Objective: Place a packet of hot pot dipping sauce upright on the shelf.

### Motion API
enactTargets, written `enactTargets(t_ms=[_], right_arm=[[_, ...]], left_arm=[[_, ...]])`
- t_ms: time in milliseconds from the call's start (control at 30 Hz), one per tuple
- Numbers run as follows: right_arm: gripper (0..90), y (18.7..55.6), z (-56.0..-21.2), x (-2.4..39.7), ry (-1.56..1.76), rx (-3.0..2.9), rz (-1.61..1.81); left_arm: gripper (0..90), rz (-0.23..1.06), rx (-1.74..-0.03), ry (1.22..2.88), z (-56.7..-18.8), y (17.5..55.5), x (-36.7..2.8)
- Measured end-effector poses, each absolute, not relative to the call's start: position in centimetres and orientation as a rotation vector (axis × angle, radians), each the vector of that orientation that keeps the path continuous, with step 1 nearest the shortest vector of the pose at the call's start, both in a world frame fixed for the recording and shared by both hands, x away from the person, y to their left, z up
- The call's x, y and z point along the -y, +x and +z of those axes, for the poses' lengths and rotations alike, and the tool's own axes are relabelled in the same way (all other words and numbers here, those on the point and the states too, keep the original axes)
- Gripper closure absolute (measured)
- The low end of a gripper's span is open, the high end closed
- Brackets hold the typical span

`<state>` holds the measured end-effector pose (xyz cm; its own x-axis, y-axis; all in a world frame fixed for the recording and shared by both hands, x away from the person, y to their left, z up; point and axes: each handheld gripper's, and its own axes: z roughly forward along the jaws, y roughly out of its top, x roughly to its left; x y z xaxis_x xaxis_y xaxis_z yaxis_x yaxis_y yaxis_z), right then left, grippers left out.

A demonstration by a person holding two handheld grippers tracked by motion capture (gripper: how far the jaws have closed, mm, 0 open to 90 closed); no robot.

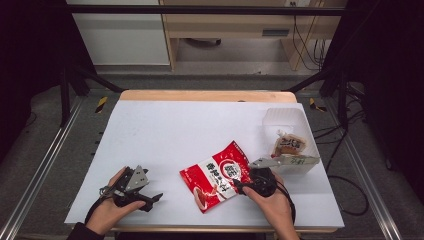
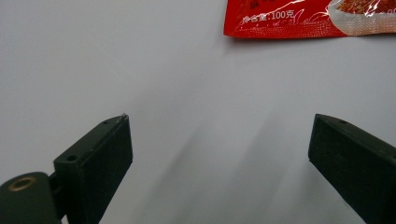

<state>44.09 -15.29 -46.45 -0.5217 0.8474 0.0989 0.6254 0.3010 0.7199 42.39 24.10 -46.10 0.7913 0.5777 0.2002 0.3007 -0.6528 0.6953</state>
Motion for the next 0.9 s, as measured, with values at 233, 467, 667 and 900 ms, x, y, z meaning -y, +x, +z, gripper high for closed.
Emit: enactTargets(t_ms=[233,467,667,900], right_arm=[[53.7,44.9,-46.3,14.7,1.299,-2.304,0.989],[82.9,45.8,-45.6,14.1,1.205,-2.349,0.955],[89.6,46.9,-45.1,13.1,1.107,-2.395,0.919],[89.9,48.3,-43.5,11.9,0.986,-2.413,0.904]], left_arm=[[6.4,0.536,-0.653,2.311,-46.1,42.6,-24.3],[7.6,0.53,-0.662,2.304,-46.0,43.3,-24.5],[7.7,0.544,-0.666,2.292,-45.0,44.0,-24.9],[8.7,0.556,-0.667,2.293,-43.6,45.3,-25.1]])
